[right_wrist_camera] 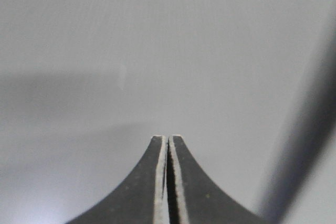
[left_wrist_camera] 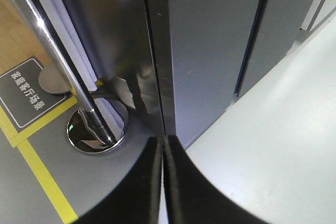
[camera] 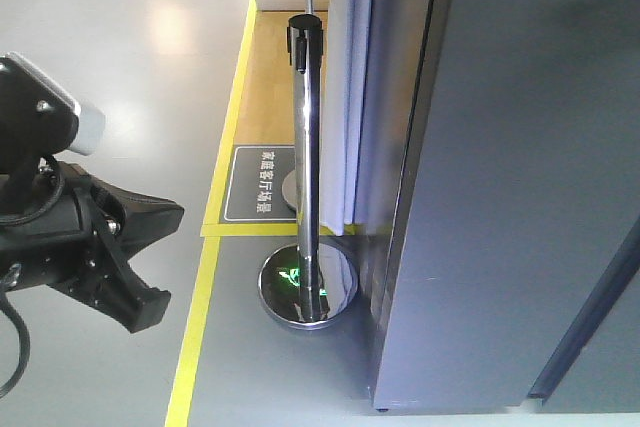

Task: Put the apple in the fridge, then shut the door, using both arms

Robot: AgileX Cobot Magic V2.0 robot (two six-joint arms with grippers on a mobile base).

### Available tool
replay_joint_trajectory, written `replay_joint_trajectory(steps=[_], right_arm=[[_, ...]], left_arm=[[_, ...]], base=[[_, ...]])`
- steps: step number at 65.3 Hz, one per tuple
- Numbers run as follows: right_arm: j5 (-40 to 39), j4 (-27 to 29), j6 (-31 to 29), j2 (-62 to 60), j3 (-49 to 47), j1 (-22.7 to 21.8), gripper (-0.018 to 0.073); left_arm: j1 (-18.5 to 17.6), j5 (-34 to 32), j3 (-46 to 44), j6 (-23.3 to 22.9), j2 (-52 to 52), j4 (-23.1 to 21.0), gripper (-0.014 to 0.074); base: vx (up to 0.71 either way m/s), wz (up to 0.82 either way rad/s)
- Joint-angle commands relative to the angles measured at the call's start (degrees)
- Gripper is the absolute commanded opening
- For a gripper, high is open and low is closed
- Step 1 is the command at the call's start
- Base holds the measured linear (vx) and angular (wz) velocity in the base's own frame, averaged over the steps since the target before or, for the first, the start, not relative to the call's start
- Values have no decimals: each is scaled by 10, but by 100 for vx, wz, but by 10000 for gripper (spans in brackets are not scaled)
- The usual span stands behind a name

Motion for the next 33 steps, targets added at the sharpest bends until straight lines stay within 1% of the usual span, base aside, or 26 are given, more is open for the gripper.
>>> replay_joint_trajectory(steps=[1, 6, 11, 24, 33], right_arm=[[-45, 0, -5, -67, 33, -1, -2], [-27, 1, -5, -108, 69, 6, -2], [-9, 0, -12, -143, 98, 22, -2], [20, -2, -19, -237, 173, 85, -2], [56, 0, -17, -304, 223, 133, -2]], left_arm=[[1, -37, -15, -1, -10, -4, -6], [1, -37, -15, -1, -10, -4, -6], [1, -37, -15, -1, -10, -4, -6], [1, -37, -15, -1, -10, -4, -6], [1, -37, -15, -1, -10, -4, -6]], base=[[0, 0], [0, 0], [0, 0], [0, 0], [0, 0]])
